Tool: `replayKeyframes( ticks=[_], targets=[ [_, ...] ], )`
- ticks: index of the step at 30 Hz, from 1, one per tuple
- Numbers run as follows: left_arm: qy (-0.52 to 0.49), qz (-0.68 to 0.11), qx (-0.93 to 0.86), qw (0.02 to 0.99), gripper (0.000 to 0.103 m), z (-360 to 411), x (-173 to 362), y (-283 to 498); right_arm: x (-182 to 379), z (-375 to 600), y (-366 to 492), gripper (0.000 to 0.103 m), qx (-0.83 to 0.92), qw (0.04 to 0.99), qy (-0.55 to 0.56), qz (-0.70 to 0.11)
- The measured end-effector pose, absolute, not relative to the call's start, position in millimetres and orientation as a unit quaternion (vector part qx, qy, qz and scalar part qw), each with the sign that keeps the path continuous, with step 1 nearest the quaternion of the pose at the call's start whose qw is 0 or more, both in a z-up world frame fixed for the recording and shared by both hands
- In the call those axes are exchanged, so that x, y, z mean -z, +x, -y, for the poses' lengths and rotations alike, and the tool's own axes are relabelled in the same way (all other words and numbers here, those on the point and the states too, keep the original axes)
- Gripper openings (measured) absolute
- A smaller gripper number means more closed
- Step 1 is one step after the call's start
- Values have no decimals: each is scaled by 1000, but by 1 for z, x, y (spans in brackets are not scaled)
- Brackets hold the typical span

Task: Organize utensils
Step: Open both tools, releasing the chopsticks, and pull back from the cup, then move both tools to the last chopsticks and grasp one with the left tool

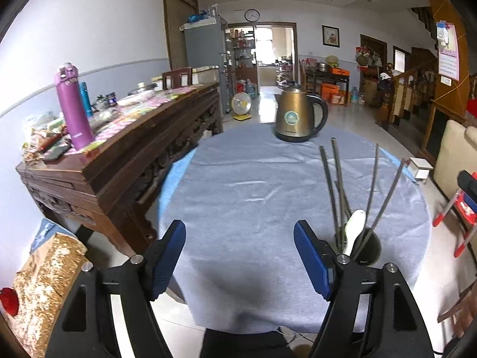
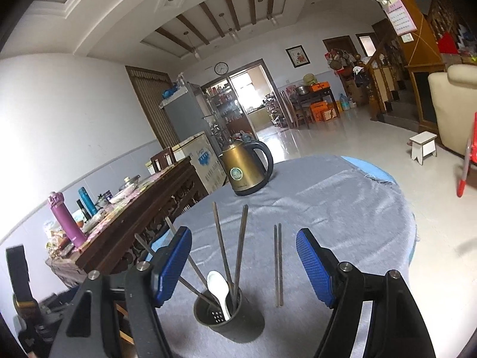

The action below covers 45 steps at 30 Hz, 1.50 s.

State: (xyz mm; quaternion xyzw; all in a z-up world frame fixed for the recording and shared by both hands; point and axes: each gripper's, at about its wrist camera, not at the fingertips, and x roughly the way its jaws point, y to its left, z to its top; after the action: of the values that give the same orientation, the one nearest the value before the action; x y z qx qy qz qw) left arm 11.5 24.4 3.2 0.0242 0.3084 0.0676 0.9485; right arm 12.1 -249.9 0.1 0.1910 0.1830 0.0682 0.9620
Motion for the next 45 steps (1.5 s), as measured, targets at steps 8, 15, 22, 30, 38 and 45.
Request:
replayKeyframes(
  ticks=[8, 15, 22, 30, 38, 45],
  targets=[
    [48, -289, -113, 949, 76, -45, -18, -7, 2, 248, -1, 74, -65, 965, 167, -194],
    [44, -289, -106, 950, 82, -50, -25, -11, 5, 243, 6, 74, -71, 961, 163, -214],
    [58, -320, -86, 942, 83, -38, -10, 5, 13, 243, 16, 74, -66, 956, 159, -238],
    [67, -360, -61, 929, 83, -32, 14, 25, 29, 261, 33, 74, -36, 943, 182, -274],
    [59, -390, -47, 918, 83, -33, 33, 53, 37, 261, 55, 74, -16, 939, 176, -295],
    [52, -415, -50, 907, 83, -38, 49, 77, 50, 261, 85, 74, -7, 931, 178, -320]
  ],
)
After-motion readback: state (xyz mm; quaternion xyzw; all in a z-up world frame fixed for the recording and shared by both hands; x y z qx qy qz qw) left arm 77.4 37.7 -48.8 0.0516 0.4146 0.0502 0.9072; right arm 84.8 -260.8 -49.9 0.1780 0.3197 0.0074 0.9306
